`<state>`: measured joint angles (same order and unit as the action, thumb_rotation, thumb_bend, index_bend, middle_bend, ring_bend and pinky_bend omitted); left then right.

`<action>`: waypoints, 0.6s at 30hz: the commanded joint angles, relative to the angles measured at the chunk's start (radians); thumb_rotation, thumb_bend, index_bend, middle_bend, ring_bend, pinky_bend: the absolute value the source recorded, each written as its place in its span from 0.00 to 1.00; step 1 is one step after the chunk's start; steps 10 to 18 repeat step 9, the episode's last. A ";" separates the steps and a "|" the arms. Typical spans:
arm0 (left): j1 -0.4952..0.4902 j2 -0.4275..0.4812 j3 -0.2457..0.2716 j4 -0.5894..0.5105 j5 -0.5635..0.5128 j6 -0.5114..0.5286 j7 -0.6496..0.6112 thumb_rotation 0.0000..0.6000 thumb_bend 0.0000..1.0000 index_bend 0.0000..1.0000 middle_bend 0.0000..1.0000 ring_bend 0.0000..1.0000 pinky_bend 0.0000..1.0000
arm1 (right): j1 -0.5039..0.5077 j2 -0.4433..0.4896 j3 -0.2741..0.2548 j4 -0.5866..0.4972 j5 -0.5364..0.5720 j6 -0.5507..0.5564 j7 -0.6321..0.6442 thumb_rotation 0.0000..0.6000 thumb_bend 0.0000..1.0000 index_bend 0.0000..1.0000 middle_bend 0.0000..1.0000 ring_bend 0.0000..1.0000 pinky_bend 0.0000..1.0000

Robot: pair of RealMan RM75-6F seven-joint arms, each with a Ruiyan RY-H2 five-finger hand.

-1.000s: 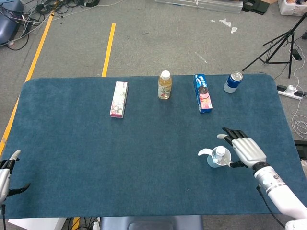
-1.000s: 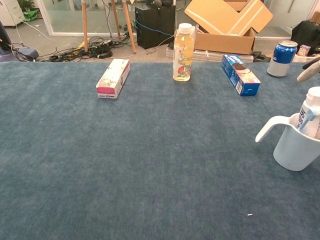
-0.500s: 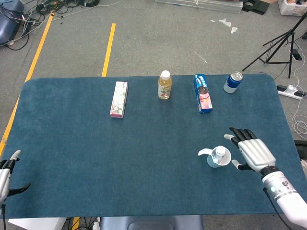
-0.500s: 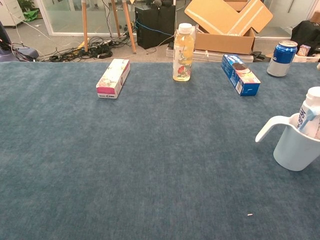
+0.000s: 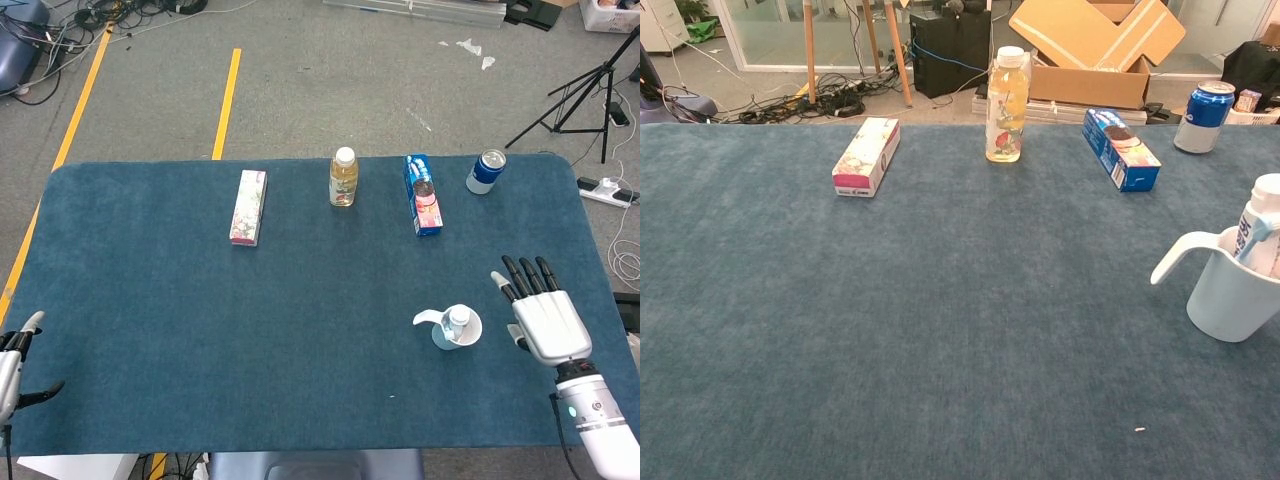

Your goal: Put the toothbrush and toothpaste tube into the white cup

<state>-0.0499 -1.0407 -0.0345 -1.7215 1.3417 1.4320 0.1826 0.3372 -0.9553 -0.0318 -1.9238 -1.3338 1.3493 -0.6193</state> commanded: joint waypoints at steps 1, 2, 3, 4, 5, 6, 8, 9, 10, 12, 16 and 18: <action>0.000 0.000 0.001 0.000 0.009 0.005 -0.004 1.00 0.00 0.06 0.26 0.23 0.29 | -0.072 -0.128 -0.010 0.157 -0.102 0.107 0.062 1.00 0.24 0.18 0.00 0.00 0.04; 0.000 0.001 0.001 0.001 0.014 0.006 -0.005 1.00 0.00 0.06 0.26 0.23 0.29 | -0.083 -0.147 -0.012 0.187 -0.116 0.117 0.085 1.00 0.24 0.18 0.00 0.00 0.04; 0.000 0.001 0.002 0.001 0.017 0.008 -0.005 1.00 0.00 0.06 0.26 0.23 0.29 | -0.089 -0.159 -0.013 0.206 -0.124 0.123 0.101 1.00 0.24 0.18 0.00 0.00 0.04; 0.000 0.001 0.002 0.001 0.021 0.010 -0.005 1.00 0.00 0.06 0.26 0.23 0.29 | -0.096 -0.169 -0.014 0.223 -0.132 0.128 0.116 1.00 0.24 0.18 0.00 0.00 0.04; -0.001 0.001 0.001 0.001 0.026 0.013 -0.006 1.00 0.00 0.07 0.26 0.23 0.29 | -0.104 -0.181 -0.015 0.243 -0.140 0.135 0.133 1.00 0.24 0.18 0.00 0.00 0.04; -0.001 -0.001 0.000 0.002 0.032 0.018 -0.008 1.00 0.00 0.08 0.26 0.23 0.29 | -0.109 -0.189 -0.015 0.255 -0.145 0.139 0.144 1.00 0.24 0.18 0.00 0.00 0.04; -0.003 -0.006 0.000 0.009 0.054 0.027 -0.017 1.00 0.00 0.11 0.26 0.23 0.29 | -0.120 -0.205 -0.013 0.280 -0.159 0.150 0.173 1.00 0.24 0.18 0.00 0.00 0.04; -0.005 -0.010 0.000 0.015 0.066 0.032 -0.022 1.00 0.00 0.13 0.26 0.23 0.29 | -0.125 -0.211 -0.013 0.291 -0.166 0.156 0.184 1.00 0.24 0.18 0.00 0.00 0.04; -0.005 -0.010 0.000 0.015 0.066 0.032 -0.022 1.00 0.00 0.13 0.26 0.23 0.29 | -0.125 -0.211 -0.013 0.291 -0.166 0.156 0.184 1.00 0.24 0.18 0.00 0.00 0.04; -0.005 -0.010 0.000 0.015 0.066 0.032 -0.022 1.00 0.00 0.13 0.26 0.23 0.29 | -0.125 -0.211 -0.013 0.291 -0.166 0.156 0.184 1.00 0.24 0.18 0.00 0.00 0.04; -0.005 -0.010 0.000 0.015 0.066 0.032 -0.022 1.00 0.00 0.13 0.26 0.23 0.29 | -0.125 -0.211 -0.013 0.291 -0.166 0.156 0.184 1.00 0.24 0.18 0.00 0.00 0.04; -0.005 -0.010 0.000 0.015 0.066 0.032 -0.022 1.00 0.00 0.13 0.26 0.23 0.29 | -0.125 -0.211 -0.013 0.291 -0.166 0.156 0.184 1.00 0.24 0.18 0.00 0.00 0.04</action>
